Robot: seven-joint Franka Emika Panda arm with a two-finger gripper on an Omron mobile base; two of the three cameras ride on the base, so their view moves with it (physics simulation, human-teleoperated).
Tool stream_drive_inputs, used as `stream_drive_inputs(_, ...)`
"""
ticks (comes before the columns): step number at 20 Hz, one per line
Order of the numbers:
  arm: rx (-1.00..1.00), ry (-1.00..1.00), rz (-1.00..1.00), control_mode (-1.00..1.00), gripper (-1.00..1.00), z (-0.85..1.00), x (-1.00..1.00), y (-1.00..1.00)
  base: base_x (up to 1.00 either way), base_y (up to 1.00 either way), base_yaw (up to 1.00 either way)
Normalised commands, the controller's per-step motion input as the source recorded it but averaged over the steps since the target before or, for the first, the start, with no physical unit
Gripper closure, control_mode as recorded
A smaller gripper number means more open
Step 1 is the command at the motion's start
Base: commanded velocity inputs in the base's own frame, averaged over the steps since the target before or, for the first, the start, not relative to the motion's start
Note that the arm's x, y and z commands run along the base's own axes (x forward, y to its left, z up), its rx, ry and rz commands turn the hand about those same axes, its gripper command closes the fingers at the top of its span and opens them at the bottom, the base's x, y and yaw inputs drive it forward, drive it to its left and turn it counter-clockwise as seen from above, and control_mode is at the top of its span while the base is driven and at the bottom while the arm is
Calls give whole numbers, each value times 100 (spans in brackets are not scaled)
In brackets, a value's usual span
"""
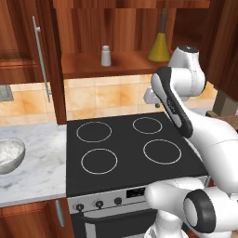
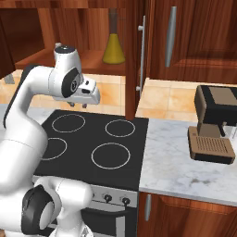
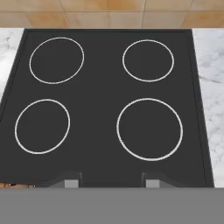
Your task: Retrieve the bottle and the shaker from the cabinet and place them next to the mixing bowl on the counter. Then add garlic from the fridge to the mixing bowl.
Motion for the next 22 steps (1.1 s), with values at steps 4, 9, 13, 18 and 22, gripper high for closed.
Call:
stream_drive_inputs(4, 0, -7, -2, -100, -100, 0, 3, 5, 0, 0, 0)
stream_drive_inputs(9, 0, -23, -7, -100, -100, 1, -4, 8, 0, 0, 0)
stream_drive_inputs(13, 0, -31, 0, -100, -100, 24, -16, 26, 0, 0, 0)
stream_drive_inputs(18, -1, -9, -7, -100, -100, 35, -12, 4, 0, 0, 0)
stream_drive_inputs(22, -1, -4, -15, -100, -100, 32, -27, -7, 0, 0, 0)
